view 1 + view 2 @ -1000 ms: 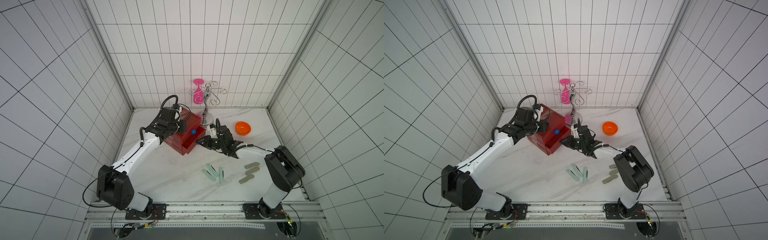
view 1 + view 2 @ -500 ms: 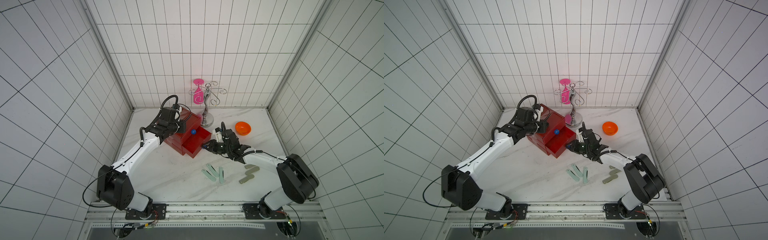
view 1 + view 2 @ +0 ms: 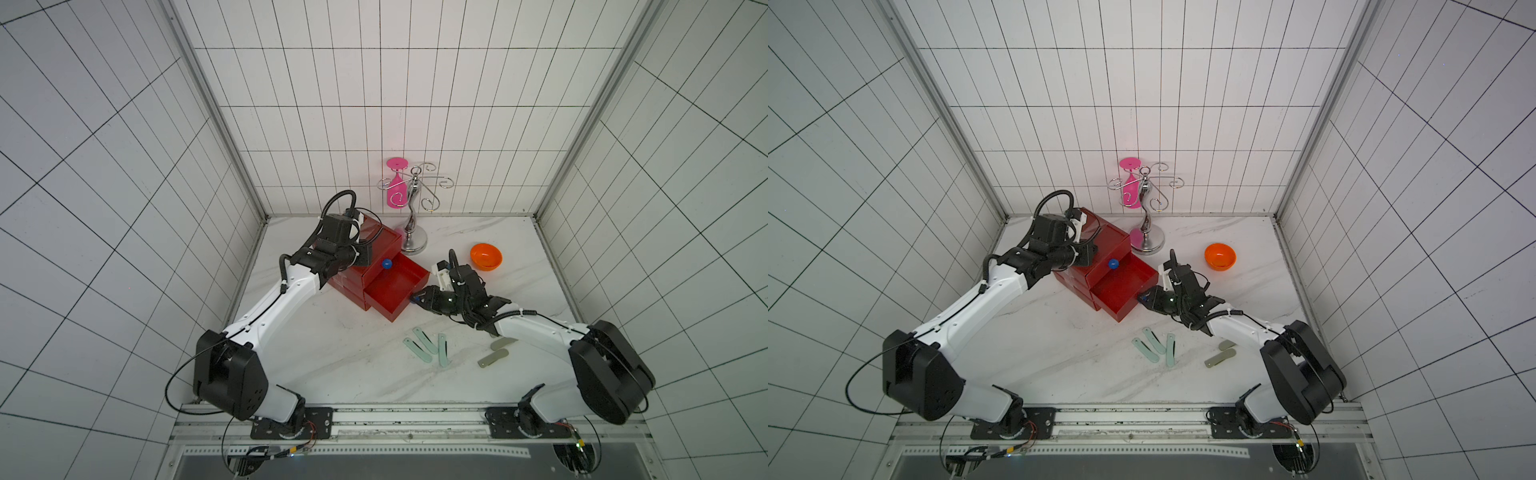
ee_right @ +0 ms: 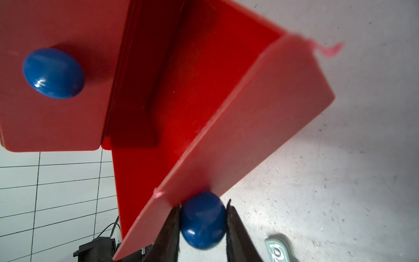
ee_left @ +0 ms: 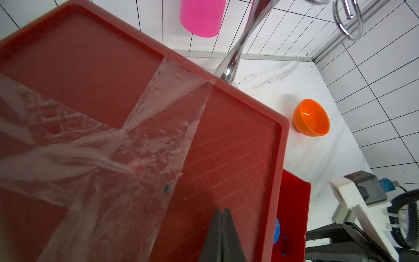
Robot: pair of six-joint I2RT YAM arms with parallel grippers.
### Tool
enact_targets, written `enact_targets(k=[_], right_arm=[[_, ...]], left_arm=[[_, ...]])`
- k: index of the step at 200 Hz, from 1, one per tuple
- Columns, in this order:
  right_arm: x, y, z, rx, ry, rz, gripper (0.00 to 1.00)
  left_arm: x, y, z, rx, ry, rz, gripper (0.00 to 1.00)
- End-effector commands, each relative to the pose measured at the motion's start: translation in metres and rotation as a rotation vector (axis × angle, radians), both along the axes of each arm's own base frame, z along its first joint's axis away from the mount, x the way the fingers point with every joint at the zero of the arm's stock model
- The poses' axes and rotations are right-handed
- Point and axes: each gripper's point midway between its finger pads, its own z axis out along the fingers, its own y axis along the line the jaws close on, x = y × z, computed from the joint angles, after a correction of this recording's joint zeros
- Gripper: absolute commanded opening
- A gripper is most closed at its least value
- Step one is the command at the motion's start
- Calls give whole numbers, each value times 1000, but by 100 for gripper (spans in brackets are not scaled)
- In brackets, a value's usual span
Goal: Place the fruit knives into the drawer by color
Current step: Open the drawer in the storage box, then move the fruit knife to the center of the board.
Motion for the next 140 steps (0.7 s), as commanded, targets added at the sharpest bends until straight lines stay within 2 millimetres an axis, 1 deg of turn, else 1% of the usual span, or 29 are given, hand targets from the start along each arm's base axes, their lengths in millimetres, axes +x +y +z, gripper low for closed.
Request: enact_targets(k=[1, 26, 32, 43, 56, 76, 97, 111, 127, 135, 140], right_arm=[[-25, -22, -47, -122, 137, -4, 28], [-28, -22, -49, -129, 152, -2, 36], [-28, -23, -48, -130, 152, 0, 39], [-32, -25, -46, -141, 153, 4, 42], [-35, -29, -40, -150, 142, 1, 44], [-41, -41, -28, -181, 116, -18, 45], [-50, -63, -14, -259, 101, -54, 45], [-58, -84, -8, -338, 108, -94, 45], [-71, -116, -3, -461, 151, -161, 46], [-75, -130, 2, -514, 163, -194, 47], [-81, -141, 3, -562, 188, -214, 47]], left_arm=[[-33, 20, -69, 125, 255, 17, 0], [-33, 21, -68, 132, 250, 23, 0], [-33, 21, -69, 132, 253, 22, 0], [-34, 20, -67, 126, 251, 17, 0], [-34, 20, -67, 124, 248, 16, 0], [-34, 20, -69, 127, 253, 19, 0], [-34, 18, -70, 121, 261, 11, 0], [-34, 18, -69, 120, 259, 11, 0], [-34, 19, -68, 120, 256, 13, 0], [-34, 19, -67, 119, 254, 12, 0], [-34, 19, -67, 118, 254, 12, 0]])
